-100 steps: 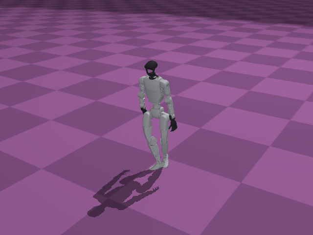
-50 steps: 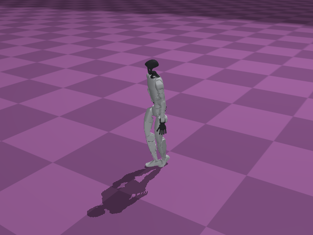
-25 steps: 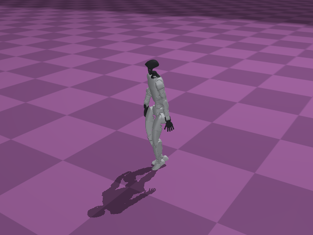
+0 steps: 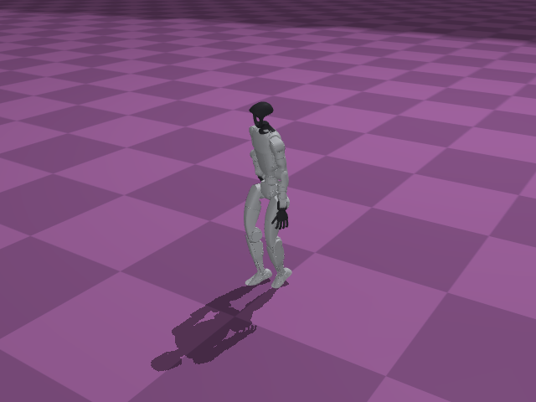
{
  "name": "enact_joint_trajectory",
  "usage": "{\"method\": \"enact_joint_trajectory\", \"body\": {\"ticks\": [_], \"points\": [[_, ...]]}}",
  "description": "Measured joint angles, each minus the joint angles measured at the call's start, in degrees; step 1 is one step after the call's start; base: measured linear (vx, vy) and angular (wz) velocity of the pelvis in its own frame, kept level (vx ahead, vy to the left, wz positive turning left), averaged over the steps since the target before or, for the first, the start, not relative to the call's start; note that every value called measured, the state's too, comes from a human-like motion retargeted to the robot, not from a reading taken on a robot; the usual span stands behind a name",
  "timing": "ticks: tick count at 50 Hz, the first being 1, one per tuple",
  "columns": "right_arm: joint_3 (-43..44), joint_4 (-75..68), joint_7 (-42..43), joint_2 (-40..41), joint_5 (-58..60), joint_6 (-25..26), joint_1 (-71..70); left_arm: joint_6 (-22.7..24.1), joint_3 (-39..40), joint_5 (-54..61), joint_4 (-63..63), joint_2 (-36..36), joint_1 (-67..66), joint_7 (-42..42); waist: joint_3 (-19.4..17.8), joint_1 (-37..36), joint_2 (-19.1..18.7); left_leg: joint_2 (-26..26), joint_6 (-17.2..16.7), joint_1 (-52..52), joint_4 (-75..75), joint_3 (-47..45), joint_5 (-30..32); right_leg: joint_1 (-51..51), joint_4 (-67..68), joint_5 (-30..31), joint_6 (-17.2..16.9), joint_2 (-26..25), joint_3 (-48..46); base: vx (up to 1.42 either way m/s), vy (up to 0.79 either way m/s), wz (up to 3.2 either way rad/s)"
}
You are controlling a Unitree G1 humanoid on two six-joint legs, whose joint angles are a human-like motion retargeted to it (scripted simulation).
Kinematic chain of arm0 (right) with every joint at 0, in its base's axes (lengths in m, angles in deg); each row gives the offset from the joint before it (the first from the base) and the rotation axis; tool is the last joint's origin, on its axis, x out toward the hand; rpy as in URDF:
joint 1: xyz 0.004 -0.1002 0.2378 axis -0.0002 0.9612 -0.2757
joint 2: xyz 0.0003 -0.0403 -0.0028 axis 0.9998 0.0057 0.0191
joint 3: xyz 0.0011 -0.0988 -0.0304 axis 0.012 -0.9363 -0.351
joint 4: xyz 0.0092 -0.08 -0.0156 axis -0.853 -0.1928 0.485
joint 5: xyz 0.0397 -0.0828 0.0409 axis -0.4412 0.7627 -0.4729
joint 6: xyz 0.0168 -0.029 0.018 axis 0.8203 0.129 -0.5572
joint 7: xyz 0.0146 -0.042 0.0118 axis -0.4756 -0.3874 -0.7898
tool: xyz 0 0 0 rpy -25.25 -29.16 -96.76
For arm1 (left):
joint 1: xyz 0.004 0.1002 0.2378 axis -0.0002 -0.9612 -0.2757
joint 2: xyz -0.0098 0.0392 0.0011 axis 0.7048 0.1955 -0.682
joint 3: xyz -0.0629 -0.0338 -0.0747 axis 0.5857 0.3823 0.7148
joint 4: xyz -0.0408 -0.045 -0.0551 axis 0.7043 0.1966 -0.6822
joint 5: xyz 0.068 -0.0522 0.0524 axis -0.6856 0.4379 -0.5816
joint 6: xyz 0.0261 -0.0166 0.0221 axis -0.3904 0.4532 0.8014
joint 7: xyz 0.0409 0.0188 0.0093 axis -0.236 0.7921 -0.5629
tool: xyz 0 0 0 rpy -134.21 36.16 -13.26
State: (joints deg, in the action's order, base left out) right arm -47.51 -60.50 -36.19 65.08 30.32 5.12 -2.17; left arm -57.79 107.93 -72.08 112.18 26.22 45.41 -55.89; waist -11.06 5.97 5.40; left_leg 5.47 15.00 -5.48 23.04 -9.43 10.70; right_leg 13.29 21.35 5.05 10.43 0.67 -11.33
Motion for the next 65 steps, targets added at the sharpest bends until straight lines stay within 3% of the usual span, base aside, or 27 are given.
{"method": "enact_joint_trajectory", "body": {"ticks": [2,7,12,14,17,18,20,22,23,25,28,30,32,35,42,43,45,47,51,57,60,62,65], "points": [[0.1,-0.4,0.0,0.2,-0.5,0.0,-0.1,0.2,0.2,0.3,0.5,-0.2,-0.2,-0.3,-0.3,-1.7,0.1,-0.9,0.0,-0.2,2.1,-0.8,-0.9,-1.1,-0.8,-0.4,1.9,-2.2,2.7,0.17,-0.18,0.61],[0.3,0.8,0.2,0.3,0.0,-0.3,-0.9,0.2,0.7,-0.7,1.9,-0.5,-1.5,-0.7,-0.1,-3.1,0.1,-1.5,0.0,-4.0,9.6,1.0,-1.6,-4.9,-5.6,-1.2,4.3,-1.4,-0.7,0.14,-0.13,1.09],[-0.7,3.0,1.8,-0.8,-1.1,-1.6,-2.8,-0.3,1.3,-0.8,4.5,-1.3,-2.3,0.8,0.3,-3.6,0.5,-0.5,0.0,-7.8,14.1,-1.8,0.5,-7.3,-8.6,-2.3,3.2,2.1,-6.2,0.06,0.06,1.33],[-1.7,4.0,0.7,-1.2,-0.7,-2.3,-3.9,-0.6,1.9,-0.8,5.4,-1.3,-2.6,0.5,0.3,-4.4,0.7,-1.7,0.0,-8.8,16.1,-5.8,-4.6,-8.4,-9.2,-3.0,2.9,2.3,-7.9,0.13,-0.16,0.89],[-2.7,6.3,-0.4,-1.3,0.9,-2.5,-5.2,-0.9,2.5,-0.9,6.7,-0.9,-3.3,0.0,-0.1,-5.1,0.1,-8.0,0.0,-5.9,14.6,-18.8,-14.3,-10.9,-10.1,-4.2,2.8,1.1,-9.9,0.21,-0.06,0.94],[-2.9,7.4,-0.6,-1.4,1.3,-2.6,-5.5,-1.0,2.7,-1.0,7.3,-1.0,-3.4,-0.2,-0.3,-4.8,-0.6,-8.1,0.0,-4.7,11.7,-22.4,-14.7,-11.5,-10.3,-4.3,2.2,1.2,-11.3,0.13,0.24,1.43],[-3.4,9.8,-0.1,-1.9,1.2,-2.8,-5.9,-1.5,3.1,-1.3,8.8,-1.4,-3.3,-0.9,-0.5,-3.4,-2.0,-6.5,0.0,-3.2,3.9,-25.8,-10.0,-12.4,-10.0,-4.5,0.8,1.4,-13.7,0.18,0.18,1.48],[-3.8,12.2,0.6,-2.1,0.5,-3.2,-6.2,-2.1,3.3,-2.0,10.1,-1.1,-3.2,-2.4,-1.0,-3.3,-2.5,-7.2,0.0,-1.1,0.6,-25.4,-7.1,-14.8,-9.0,-6.5,-0.3,0.5,-15.9,0.4,-0.15,0.93],[-3.6,13.3,0.9,-2.0,0.3,-3.6,-6.3,-2.3,3.3,-2.5,10.7,-0.9,-3.1,-3.2,-0.9,-2.8,-2.8,-7.1,0.0,-0.5,0.2,-23.9,-8.4,-15.2,-7.9,-7.2,-1.4,0.6,-17.8,0.24,-0.12,0.89],[-3.8,15.3,1.5,-1.6,-0.2,-4.3,-6.8,-2.8,3.9,-3.7,11.4,-0.7,-2.5,-4.6,-0.9,-3.4,-4.1,-3.8,0.0,-5.0,-0.9,-9.8,-7.0,-11.9,-2.7,-5.6,-3.2,0.6,-17.9,-0.01,-0.03,0.56],[-4.2,16.9,2.5,-1.4,-1.7,-4.5,-7.2,-3.7,4.0,-4.4,10.9,-0.4,-2.0,-5.4,-0.6,-4.7,-4.1,-6.4,0.0,-4.2,-0.5,-14.2,-7.5,-7.1,9.0,-2.1,-4.9,4.0,-18.4,0.19,0.02,0.2],[-4.0,16.6,2.6,-1.2,-2.3,-4.6,-7.5,-3.8,3.4,-3.8,10.5,0.1,-1.6,-5.6,-0.3,-5.2,-4.6,-6.5,0.0,-5.3,0.7,-12.0,-7.7,-4.5,14.9,0.2,-2.6,5.0,-18.1,0.14,0.02,0.61],[-3.6,15.7,2.6,-0.9,-1.8,-4.4,-7.4,-4.2,3.4,-3.6,9.9,0.5,-0.9,-5.8,-0.2,-4.0,-4.9,-7.3,0.0,-6.3,2.7,-10.6,-7.6,-2.2,18.6,-2.7,-4.5,4.8,-15.2,0.18,-0.04,1.26],[-2.6,13.6,2.9,-0.6,-1.3,-4.2,-6.1,-4.4,2.7,-3.1,8.6,0.7,0.2,-5.5,-0.3,-1.5,-4.3,-6.4,0.0,-6.8,4.6,-7.4,-6.9,0.3,17.2,-5.9,-11.6,1.2,-6.5,0.21,-0.04,1.88],[-1.0,4.7,0.5,-0.8,-0.4,-2.6,-2.6,-2.8,0.6,-2.1,4.1,0.4,2.1,-4.9,-0.4,-1.1,0.5,2.0,0.0,-6.1,5.2,-0.5,-5.6,-1.9,-1.4,-5.5,-15.1,0.7,3.8,0.22,-0.09,1.61],[-0.9,3.7,-0.4,-1.0,-0.1,-2.3,-2.1,-2.7,0.1,-2.0,3.6,0.3,2.3,-4.7,-0.5,-1.3,1.4,3.3,0.0,-5.8,5.4,0.5,-5.9,-2.5,-3.4,-3.6,-14.7,1.4,3.8,0.26,-0.17,1.37],[-1.1,2.1,-1.7,-1.0,0.4,-1.6,-1.1,-2.5,-0.1,-1.9,2.8,0.2,2.3,-4.5,-0.4,-2.7,2.4,4.7,0.0,-5.6,6.3,1.7,-6.2,-4.2,-6.3,-1.6,-10.3,2.6,0.7,0.26,-0.16,1.04],[-0.6,0.5,-2.7,-1.3,1.3,-1.0,-1.0,-2.5,0.0,-2.2,2.2,0.0,2.2,-4.7,-0.1,-3.7,3.1,5.8,0.0,-6.7,8.3,3.1,-6.1,-5.8,-6.9,-5.1,-8.5,3.8,-3.6,0.19,-0.19,1.08],[0.4,-0.2,-2.1,-1.7,1.5,-0.2,-1.7,-2.7,0.8,-1.3,2.6,-0.8,0.9,-3.2,-0.6,-4.8,3.2,4.1,0.0,-8.3,15.7,1.0,-7.0,-8.1,-8.3,-7.0,-8.3,3.6,-2.1,0.2,-0.08,0.94],[0.9,3.7,-0.1,-1.9,0.6,-1.4,-3.0,-3.3,2.9,-1.0,7.6,-1.5,-1.8,-1.0,0.6,-3.4,1.4,-0.3,0.0,-14.4,29.5,-5.8,-0.9,-12.6,-12.6,-8.3,-10.9,2.8,-5.7,0.22,0.1,0.88],[0.9,6.6,1.1,-1.8,-1.3,-2.6,-3.8,-4.2,3.3,-1.6,10.2,-1.5,-2.5,-1.2,0.8,-3.4,1.4,-0.5,0.0,-16.3,32.3,-9.5,-6.7,-13.1,-12.6,-8.4,-12.2,3.2,-5.9,0.15,-0.01,0.5],[0.8,8.5,1.3,-1.9,-2.3,-3.2,-4.8,-4.8,3.5,-2.2,11.2,-1.2,-2.5,-2.3,0.6,-3.5,1.3,-3.2,0.0,-17.1,32.8,-10.2,-14.3,-13.4,-12.1,-9.3,-10.7,1.9,-5.7,0.25,-0.4,0.19],[1.0,11.8,1.2,-1.3,-3.0,-4.0,-5.7,-5.2,3.3,-3.3,11.9,-1.1,-2.5,-3.9,0.3,-3.8,0.3,-5.6,0.0,-16.8,26.8,-11.6,-20.4,-14.4,-12.7,-10.1,-10.1,0.2,-6.5,0.2,-0.07,0.25]]}}
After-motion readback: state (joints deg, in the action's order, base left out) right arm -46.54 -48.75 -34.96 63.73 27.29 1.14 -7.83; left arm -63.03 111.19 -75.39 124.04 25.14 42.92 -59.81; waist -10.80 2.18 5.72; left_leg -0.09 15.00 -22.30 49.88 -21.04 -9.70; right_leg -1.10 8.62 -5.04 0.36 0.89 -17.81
